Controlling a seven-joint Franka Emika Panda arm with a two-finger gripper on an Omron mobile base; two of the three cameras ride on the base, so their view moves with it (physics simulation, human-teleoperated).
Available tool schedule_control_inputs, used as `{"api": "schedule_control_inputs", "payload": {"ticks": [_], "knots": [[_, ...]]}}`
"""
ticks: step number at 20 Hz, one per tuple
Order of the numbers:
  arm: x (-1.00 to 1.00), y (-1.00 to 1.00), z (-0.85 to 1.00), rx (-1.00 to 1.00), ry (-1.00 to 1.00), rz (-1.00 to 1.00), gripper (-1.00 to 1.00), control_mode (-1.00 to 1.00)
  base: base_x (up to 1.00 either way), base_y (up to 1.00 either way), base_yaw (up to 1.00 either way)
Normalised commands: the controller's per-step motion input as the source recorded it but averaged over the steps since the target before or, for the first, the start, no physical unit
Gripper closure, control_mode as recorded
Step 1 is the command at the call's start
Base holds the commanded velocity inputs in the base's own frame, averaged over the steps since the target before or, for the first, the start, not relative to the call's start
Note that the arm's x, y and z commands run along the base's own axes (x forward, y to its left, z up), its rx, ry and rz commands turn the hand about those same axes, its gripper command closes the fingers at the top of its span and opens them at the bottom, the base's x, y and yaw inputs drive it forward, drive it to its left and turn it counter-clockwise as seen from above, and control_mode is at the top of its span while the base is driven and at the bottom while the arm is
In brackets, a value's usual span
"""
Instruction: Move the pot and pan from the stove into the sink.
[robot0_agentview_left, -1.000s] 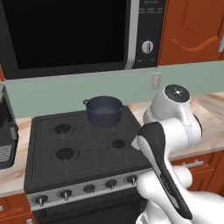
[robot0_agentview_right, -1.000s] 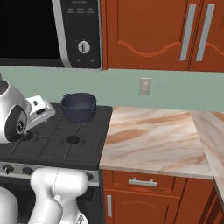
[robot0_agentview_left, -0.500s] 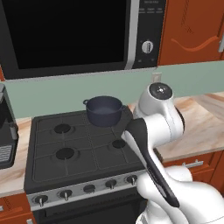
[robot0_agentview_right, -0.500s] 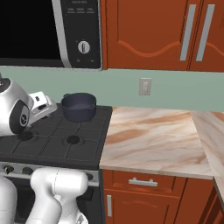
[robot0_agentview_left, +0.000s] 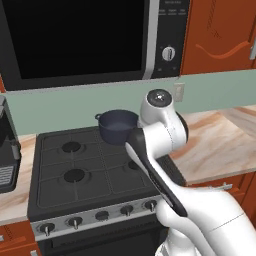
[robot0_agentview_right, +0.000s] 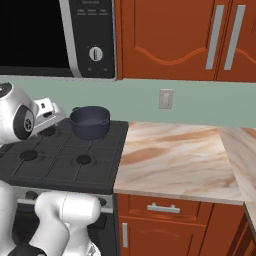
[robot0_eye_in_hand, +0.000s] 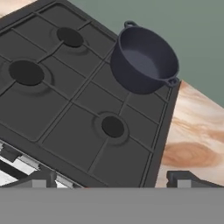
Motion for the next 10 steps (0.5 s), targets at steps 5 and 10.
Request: {"api": "schedule_control_inputs", "payload": {"ticks": [5,10], "knots": [[0.34,0.06,-0.08,-0.01,-0.01,-0.01,-1.00,-1.00,0.00,0.00,0.00],[0.32,0.02,-0.13,-0.01,-0.02,0.00,-1.00,-1.00,0.00,0.00,0.00]]}}
